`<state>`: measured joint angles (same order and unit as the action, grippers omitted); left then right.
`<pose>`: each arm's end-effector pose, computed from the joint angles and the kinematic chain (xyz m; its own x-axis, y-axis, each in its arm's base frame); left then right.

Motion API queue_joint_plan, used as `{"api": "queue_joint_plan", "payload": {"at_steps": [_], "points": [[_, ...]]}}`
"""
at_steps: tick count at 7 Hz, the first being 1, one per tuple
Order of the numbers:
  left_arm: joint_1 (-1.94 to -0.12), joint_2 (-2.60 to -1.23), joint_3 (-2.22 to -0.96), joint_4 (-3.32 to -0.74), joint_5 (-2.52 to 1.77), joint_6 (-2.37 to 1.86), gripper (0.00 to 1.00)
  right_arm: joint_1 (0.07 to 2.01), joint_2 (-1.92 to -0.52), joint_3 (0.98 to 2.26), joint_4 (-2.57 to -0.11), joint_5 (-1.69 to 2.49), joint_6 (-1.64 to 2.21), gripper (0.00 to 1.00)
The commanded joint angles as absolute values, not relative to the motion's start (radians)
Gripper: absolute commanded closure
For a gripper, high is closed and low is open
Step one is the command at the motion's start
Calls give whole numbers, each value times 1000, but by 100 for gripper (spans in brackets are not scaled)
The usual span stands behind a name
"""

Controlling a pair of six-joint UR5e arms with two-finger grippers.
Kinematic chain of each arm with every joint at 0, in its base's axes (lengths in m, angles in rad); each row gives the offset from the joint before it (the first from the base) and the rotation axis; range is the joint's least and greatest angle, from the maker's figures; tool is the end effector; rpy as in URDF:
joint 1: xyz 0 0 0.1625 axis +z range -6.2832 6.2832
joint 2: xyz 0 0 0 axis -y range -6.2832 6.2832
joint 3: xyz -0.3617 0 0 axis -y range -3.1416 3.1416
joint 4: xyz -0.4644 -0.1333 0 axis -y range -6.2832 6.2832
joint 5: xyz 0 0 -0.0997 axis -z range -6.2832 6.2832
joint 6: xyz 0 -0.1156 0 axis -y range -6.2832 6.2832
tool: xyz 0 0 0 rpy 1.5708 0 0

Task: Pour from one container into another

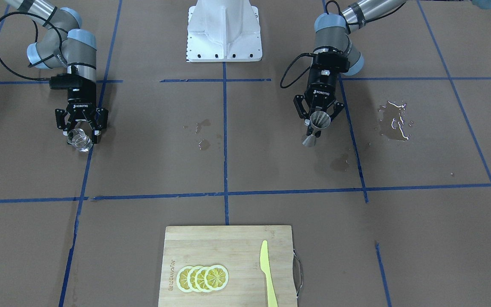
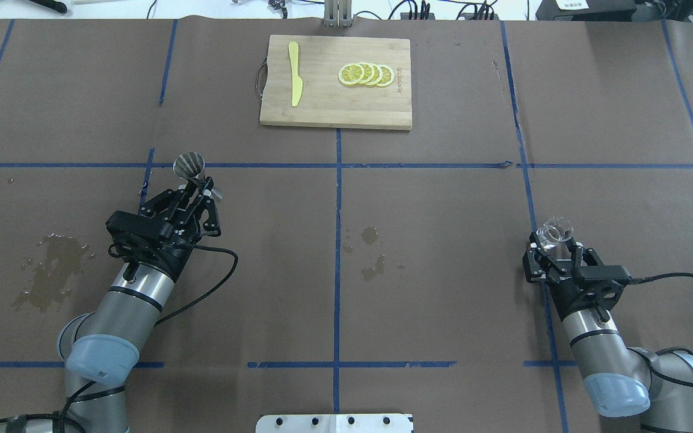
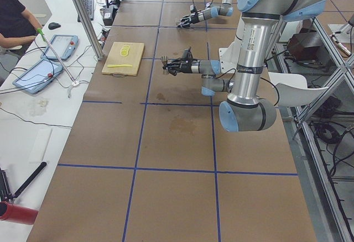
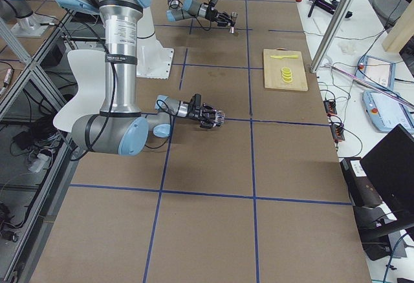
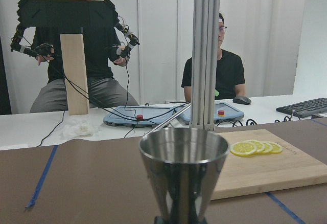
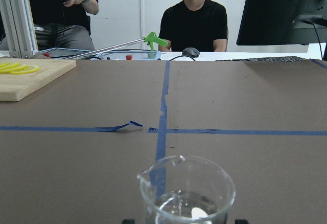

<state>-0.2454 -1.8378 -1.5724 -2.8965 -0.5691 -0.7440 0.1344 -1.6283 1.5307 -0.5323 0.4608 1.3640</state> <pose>0.5290 -0.3703 0.2870 0.6819 0.2379 -0.6916 0.6587 0.2112 0.7221 -0.5050 -0.3073 0.5186 0.7308 0.0067 0.6825 -0.6404 0.3525 0.6823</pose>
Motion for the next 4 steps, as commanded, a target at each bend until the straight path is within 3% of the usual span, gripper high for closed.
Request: {"api": "queue_joint_plan", "payload": {"at_steps": [1, 3, 4], "points": [[-245, -1839, -1575, -2896, -569, -744, 100, 147, -1620, 1531, -532, 465, 1335, 27], [-245, -1845, -1575, -2896, -569, -742, 100, 149, -1620, 1531, -531, 468, 1335, 27], [-245, -1845, -1577, -2896, -569, -742, 100, 149, -1620, 1531, -531, 468, 1335, 38]]}}
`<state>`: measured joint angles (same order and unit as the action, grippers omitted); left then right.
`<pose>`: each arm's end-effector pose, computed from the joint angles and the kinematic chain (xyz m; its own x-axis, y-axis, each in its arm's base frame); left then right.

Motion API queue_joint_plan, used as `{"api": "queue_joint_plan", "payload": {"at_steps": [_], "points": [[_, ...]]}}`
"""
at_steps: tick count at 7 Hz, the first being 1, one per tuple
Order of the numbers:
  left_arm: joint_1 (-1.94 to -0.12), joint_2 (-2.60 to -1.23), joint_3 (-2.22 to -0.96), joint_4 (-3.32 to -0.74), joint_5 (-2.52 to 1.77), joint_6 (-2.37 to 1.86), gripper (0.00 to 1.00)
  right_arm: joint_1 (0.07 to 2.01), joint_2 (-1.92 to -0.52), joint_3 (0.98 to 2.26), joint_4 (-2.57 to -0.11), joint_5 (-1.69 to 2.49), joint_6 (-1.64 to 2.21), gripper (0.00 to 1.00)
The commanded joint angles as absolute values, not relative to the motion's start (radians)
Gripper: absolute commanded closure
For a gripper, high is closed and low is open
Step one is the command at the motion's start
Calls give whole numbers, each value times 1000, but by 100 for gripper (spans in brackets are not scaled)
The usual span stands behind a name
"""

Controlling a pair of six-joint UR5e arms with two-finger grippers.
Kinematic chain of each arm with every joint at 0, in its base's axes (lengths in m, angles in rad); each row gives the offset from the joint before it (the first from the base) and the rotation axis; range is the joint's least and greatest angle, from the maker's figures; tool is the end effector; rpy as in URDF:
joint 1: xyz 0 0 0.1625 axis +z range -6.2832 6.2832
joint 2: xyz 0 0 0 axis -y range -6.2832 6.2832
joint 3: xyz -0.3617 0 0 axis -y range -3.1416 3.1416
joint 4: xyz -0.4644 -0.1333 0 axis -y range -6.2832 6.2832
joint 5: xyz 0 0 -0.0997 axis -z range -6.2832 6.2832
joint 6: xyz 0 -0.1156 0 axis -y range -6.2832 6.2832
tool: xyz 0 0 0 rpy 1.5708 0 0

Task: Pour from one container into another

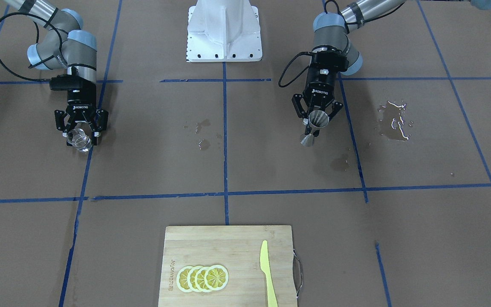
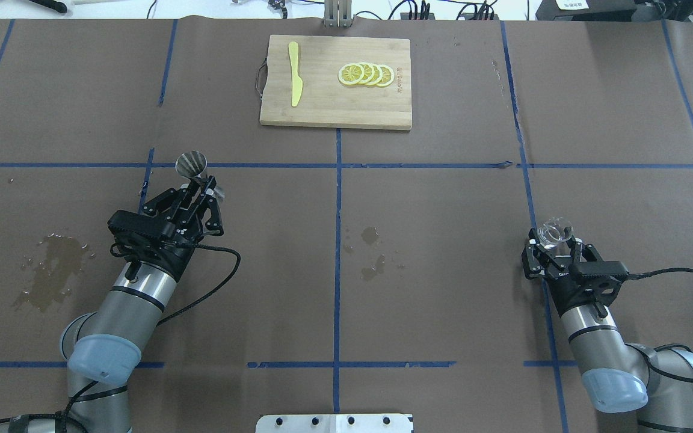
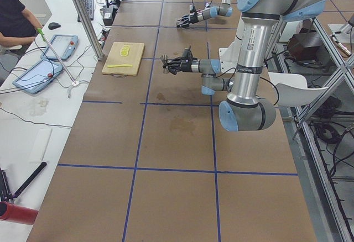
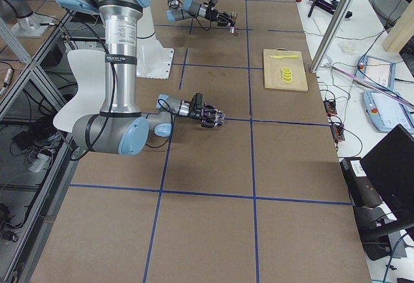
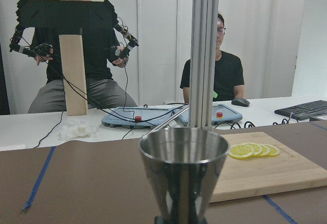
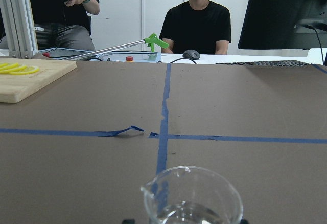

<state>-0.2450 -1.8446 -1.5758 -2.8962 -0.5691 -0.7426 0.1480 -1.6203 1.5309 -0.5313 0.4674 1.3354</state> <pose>0.5292 -0.3701 0.2812 0.6761 0.2402 -0.6966 0.6646 0.2094 0.7173 -0.5042 -0.3143 0.5144 0.7424 0.0044 0.6699 -0.6289 0.3492 0.6946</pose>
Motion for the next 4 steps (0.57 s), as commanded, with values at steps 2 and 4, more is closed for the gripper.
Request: {"api": "queue_joint_plan", "payload": {"at_steps": [2, 4], "points": [[-244, -1847, -1577, -2896, -569, -741, 100, 150, -1621, 1531, -531, 468, 1333, 69], [-244, -1858, -1578, -2895, -569, -736, 100, 164, -1617, 1571, -531, 469, 1266, 79]]}}
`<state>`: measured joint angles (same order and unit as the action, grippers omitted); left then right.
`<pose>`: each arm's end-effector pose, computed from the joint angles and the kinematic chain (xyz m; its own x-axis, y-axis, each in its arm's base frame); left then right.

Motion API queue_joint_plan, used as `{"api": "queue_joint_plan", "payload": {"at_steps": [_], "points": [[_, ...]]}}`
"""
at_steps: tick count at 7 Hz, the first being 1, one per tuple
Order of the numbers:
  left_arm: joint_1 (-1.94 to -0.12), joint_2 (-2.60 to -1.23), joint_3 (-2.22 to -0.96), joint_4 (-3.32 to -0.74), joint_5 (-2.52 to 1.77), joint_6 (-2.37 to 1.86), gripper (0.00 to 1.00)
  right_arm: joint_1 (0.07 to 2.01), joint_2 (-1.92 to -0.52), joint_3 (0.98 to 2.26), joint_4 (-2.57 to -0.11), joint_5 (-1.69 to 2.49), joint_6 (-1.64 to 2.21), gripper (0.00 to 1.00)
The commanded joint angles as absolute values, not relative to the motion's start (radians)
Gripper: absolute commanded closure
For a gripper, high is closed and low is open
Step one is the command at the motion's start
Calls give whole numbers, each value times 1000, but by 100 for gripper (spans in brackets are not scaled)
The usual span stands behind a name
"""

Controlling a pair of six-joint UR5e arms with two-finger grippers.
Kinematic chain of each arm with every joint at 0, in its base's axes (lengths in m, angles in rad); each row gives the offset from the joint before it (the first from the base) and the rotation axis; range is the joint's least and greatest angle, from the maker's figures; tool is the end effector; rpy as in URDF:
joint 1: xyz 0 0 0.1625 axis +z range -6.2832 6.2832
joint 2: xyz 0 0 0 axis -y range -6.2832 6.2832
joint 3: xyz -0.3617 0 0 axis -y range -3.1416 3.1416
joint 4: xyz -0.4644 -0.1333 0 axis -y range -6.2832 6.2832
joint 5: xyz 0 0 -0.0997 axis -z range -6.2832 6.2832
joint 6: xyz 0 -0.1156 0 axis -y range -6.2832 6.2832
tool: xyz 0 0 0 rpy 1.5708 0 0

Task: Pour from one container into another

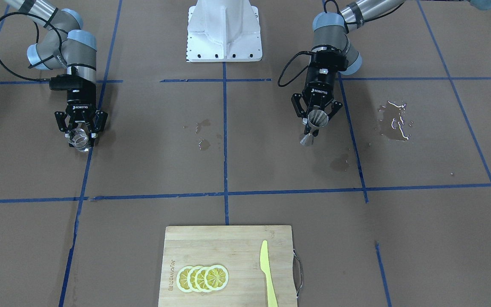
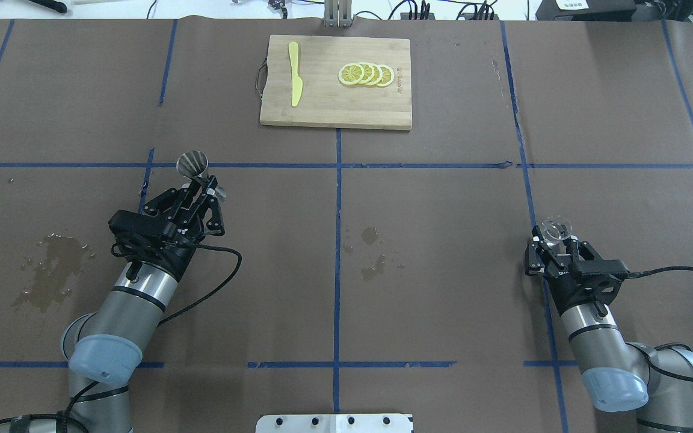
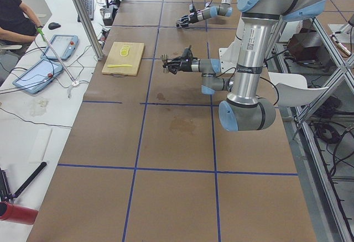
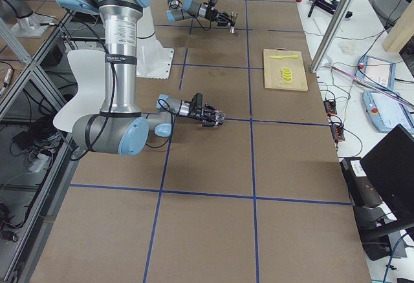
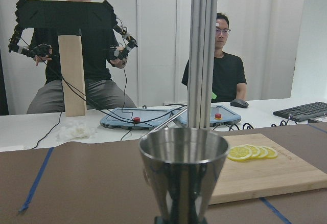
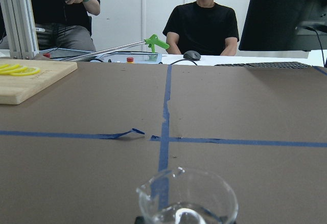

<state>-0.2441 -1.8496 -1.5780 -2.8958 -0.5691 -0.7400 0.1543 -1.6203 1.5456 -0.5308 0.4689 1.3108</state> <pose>0.5297 -0.3697 0.2771 0.6730 0.2425 -0.6988 0.6674 0.2082 0.7150 -0.5021 -0.3174 0.5062 0.7477 -0.0013 0.6641 -0.6229 0.3451 0.7020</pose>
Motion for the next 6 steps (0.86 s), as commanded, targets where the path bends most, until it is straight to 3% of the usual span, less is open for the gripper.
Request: {"api": "queue_joint_plan", "payload": {"at_steps": [1, 2, 6], "points": [[-242, -1865, -1578, -2889, -574, -732, 100, 173, -1618, 1604, -531, 469, 1232, 89], [-247, -1876, -1577, -2887, -644, -732, 100, 193, -1618, 1646, -531, 477, 1224, 99], [-291, -1954, -1540, -2879, -701, -649, 100, 258, -1450, 1747, -535, 552, 962, 100]]}}
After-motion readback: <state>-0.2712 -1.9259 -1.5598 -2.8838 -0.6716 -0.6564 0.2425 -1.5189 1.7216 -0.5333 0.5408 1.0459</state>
